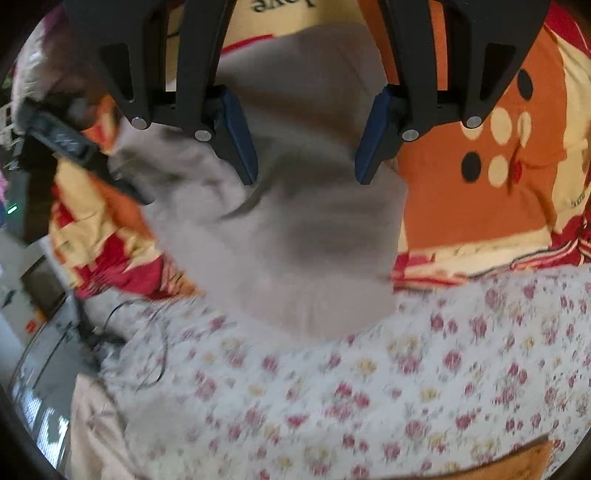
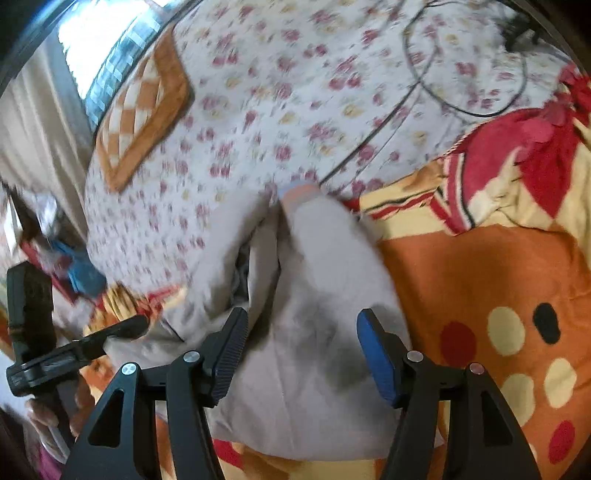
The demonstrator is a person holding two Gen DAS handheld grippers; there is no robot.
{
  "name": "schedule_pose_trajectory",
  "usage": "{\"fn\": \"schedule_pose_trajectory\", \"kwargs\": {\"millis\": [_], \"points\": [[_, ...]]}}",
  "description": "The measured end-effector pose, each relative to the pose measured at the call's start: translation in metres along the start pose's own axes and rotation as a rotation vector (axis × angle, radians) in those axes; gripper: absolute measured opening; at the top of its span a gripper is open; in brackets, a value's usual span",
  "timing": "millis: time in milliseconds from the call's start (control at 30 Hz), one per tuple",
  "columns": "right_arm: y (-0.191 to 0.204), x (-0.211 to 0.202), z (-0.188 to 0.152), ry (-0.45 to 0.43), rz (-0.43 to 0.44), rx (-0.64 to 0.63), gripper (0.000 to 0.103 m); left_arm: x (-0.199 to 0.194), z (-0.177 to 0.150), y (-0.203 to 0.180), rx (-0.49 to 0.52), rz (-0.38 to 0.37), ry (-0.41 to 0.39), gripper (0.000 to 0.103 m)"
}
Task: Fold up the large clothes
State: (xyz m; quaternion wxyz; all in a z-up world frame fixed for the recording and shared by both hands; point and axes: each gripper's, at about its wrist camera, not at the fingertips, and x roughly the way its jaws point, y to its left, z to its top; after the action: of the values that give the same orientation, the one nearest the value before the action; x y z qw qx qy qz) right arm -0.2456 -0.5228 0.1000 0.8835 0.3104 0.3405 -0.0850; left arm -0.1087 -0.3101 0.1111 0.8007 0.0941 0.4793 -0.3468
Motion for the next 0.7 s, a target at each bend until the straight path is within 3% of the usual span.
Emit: {"fn": "schedule_pose_trajectory", "kwargs": {"millis": [200,433,567,700], "points": [[-0.005,0.030,-0.010,0.123,-0.088,-0.043,0.056,0.033,-0.020,-0.020,0.046,0.076,0.013,0.053],[-0.017,0.018,-0.004,0.078,-0.004,0.066,0.061,0.019,-0.021,-0.016,0.046,0.086,-0.028,0.053],[-0.011,0.014,0.003,0.058,0.047,0.079,0.061,-0.005,-0.014,-0.008,0.066,0.147,-0.117,0.056],[0.011,0.006,0.018,0.011,0.076,0.011,0.074,-0.007,0.000,0.011,0.038,0.181,-0.136,0.061]]}}
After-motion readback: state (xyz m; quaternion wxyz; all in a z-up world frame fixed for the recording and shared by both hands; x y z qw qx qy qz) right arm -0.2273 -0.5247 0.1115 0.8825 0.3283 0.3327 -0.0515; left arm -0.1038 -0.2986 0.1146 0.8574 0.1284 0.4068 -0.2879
